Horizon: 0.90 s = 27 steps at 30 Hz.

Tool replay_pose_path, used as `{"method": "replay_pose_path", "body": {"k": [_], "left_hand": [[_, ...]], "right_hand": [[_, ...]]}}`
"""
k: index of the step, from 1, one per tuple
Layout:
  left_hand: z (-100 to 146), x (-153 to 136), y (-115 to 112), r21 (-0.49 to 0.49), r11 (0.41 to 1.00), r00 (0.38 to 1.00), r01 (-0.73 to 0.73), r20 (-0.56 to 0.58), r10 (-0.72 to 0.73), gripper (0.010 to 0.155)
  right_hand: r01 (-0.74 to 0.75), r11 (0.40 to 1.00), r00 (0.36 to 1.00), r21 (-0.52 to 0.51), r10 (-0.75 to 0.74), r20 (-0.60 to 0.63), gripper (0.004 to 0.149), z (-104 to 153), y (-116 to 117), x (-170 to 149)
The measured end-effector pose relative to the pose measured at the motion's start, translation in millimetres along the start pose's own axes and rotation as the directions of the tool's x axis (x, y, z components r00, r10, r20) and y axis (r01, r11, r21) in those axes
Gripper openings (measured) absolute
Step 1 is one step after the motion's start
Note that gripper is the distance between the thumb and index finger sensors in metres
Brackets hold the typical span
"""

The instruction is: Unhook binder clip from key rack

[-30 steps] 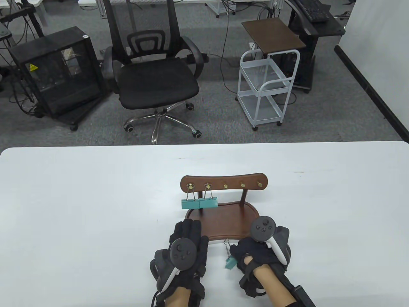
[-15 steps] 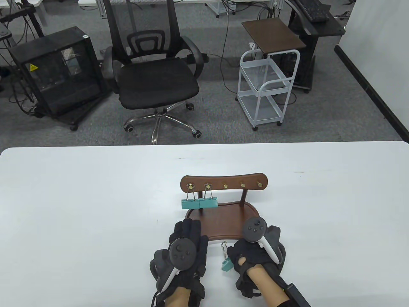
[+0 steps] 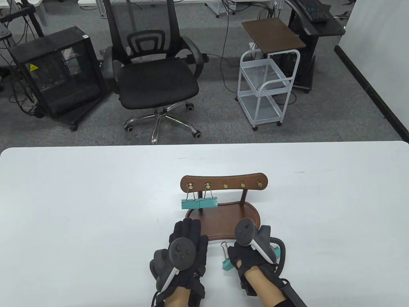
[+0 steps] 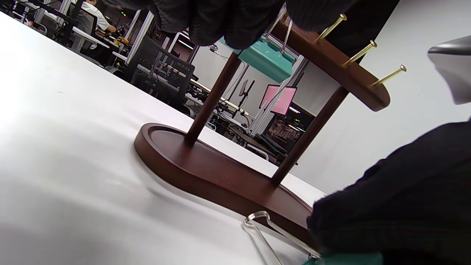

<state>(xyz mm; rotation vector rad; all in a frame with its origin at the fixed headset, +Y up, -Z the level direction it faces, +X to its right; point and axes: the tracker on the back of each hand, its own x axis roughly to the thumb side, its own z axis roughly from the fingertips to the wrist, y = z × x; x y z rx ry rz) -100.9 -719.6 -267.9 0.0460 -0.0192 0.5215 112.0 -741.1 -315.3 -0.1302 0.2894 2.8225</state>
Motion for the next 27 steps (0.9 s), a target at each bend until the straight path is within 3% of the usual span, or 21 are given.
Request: {"method": "replay_pose_path", "body": {"k": [17, 27], "left_hand": [[0.1, 0.1, 0.1, -0.002, 1.0, 1.0, 0.009, -0.001, -0.009, 0.062], [1.0, 1.3, -0.4, -0.012, 1.0, 1.0, 0.022, 0.012, -0.022, 0.064]], "right_hand": [[0.118, 0.993, 0.993, 0.011, -0.118, -0.032, 0.039, 4.4, -9.3, -13.1], [0.201, 0.963, 0.979, -0.182, -0.191, 0.072, 0.047, 17.1, -47.3, -17.0]]}}
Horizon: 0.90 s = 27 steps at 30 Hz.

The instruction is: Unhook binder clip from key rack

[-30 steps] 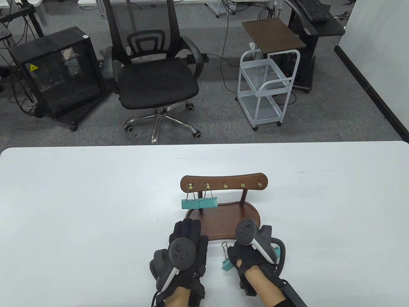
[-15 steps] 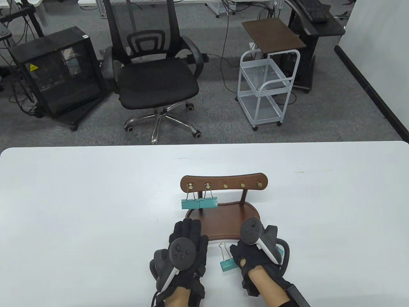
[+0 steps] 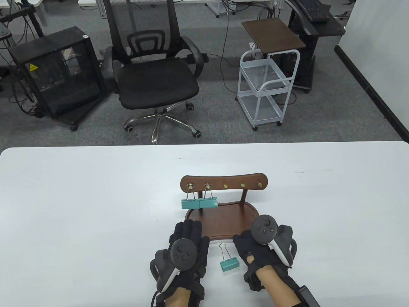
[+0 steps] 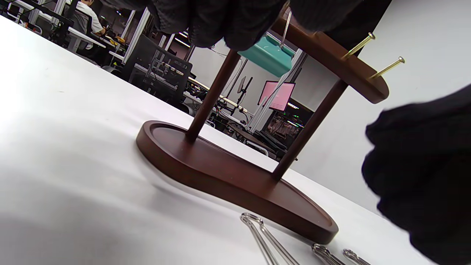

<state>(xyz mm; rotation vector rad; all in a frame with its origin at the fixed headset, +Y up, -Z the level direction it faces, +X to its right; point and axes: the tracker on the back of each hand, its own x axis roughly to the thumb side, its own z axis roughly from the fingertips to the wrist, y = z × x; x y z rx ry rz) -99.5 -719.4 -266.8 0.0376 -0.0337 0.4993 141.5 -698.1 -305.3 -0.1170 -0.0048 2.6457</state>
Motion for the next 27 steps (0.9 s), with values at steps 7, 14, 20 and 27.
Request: {"method": "replay_pose_path", "body": {"k": [7, 14, 20, 27], "left_hand": [[0.8, 1.1, -0.8, -0.007, 1.0, 1.0, -0.001, 0.015, 0.001, 0.065], [1.4, 1.3, -1.0, -0.008, 1.0, 1.0, -0.005, 0.021, 0.005, 0.066], [1.9, 1.4, -1.2, -0.008, 1.0, 1.0, -0.007, 0.026, 0.008, 0.066], [2.1, 1.2, -1.2, -0.007, 1.0, 1.0, -0.01, 0.026, 0.01, 0.065]], "right_hand": [[-0.109, 0.985, 0.989, -0.131, 0.12, 0.084, 0.063, 6.7, -28.7, -11.6], [-0.036, 0.993, 0.998, -0.114, 0.042, 0.056, 0.07, 12.9, -39.8, -47.5], [-0.108, 0.977, 0.989, -0.182, 0.123, 0.079, 0.067, 20.7, -40.1, -75.0], [-0.169, 0.956, 0.969, -0.241, 0.205, 0.137, 0.063, 26.5, -29.5, -96.9]]}}
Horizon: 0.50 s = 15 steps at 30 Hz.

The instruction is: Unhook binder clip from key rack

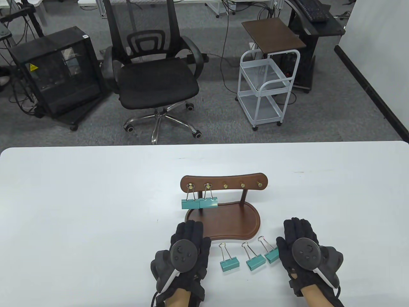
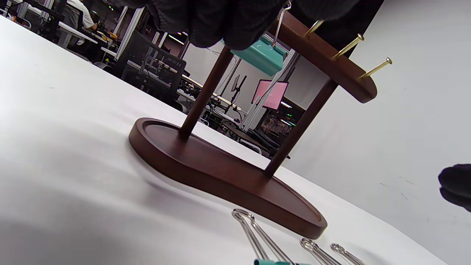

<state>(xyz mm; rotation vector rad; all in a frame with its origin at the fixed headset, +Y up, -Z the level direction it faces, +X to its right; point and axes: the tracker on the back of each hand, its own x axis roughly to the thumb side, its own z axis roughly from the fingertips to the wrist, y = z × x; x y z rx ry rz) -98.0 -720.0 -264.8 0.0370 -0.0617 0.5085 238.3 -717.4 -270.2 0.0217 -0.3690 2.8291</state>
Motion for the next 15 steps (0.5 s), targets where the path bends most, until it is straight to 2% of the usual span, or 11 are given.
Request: {"method": "replay_pose_path", "body": {"k": [5, 15], "left_hand": [[0.1, -0.4, 0.6, 0.003, 1.0, 1.0, -0.003, -0.001, 0.003, 0.065], [-0.5, -3.6, 3.8, 0.041, 0.999, 1.0, -0.018, -0.025, 0.019, 0.064]], "right_hand": [[-0.015, 1.0, 1.0, -0.027, 0.015, 0.023, 0.061, 1.9, 5.2, -2.8], [-0.047, 0.999, 0.997, -0.016, 0.048, 0.065, 0.061, 3.3, 14.4, 3.1]]}}
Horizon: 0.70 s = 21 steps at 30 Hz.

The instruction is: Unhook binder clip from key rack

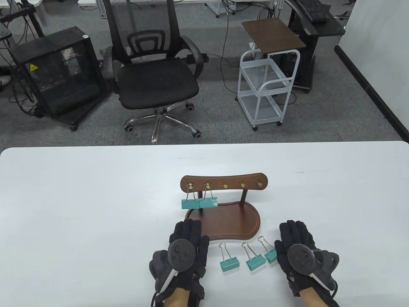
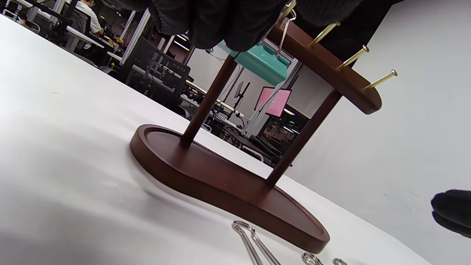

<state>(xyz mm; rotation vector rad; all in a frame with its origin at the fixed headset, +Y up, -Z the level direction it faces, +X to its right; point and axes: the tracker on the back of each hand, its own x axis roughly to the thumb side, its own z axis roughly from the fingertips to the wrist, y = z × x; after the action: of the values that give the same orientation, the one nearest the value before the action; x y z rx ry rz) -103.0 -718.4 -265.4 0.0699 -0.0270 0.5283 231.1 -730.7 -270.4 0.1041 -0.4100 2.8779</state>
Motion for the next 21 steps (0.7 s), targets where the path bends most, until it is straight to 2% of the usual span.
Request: {"method": "replay_pose_path", "body": {"k": [5, 13, 19, 21], "left_hand": [[-0.6, -4.8, 5.3, 0.057, 0.998, 0.999, -0.02, -0.03, 0.022, 0.067], [-4.1, -22.0, 15.7, 0.134, 0.98, 0.984, -0.149, -0.076, 0.161, 0.077], [-12.8, -38.5, 26.5, 0.169, 0.922, 0.923, -0.349, -0.11, 0.37, 0.087], [-17.5, -41.6, 27.9, 0.185, 0.91, 0.913, -0.371, -0.103, 0.394, 0.09]], "right_hand": [[0.031, 1.0, 0.999, 0.001, -0.031, -0.017, 0.061, 0.3, 0.2, -0.7], [0.059, 0.998, 0.996, -0.015, -0.06, -0.071, 0.06, -1.0, -1.5, -7.6], [0.108, 0.994, 0.99, -0.019, -0.11, -0.092, 0.06, -2.6, -2.1, -10.9], [0.124, 0.992, 0.988, -0.005, -0.124, -0.089, 0.06, -2.9, -1.4, -11.8]]}}
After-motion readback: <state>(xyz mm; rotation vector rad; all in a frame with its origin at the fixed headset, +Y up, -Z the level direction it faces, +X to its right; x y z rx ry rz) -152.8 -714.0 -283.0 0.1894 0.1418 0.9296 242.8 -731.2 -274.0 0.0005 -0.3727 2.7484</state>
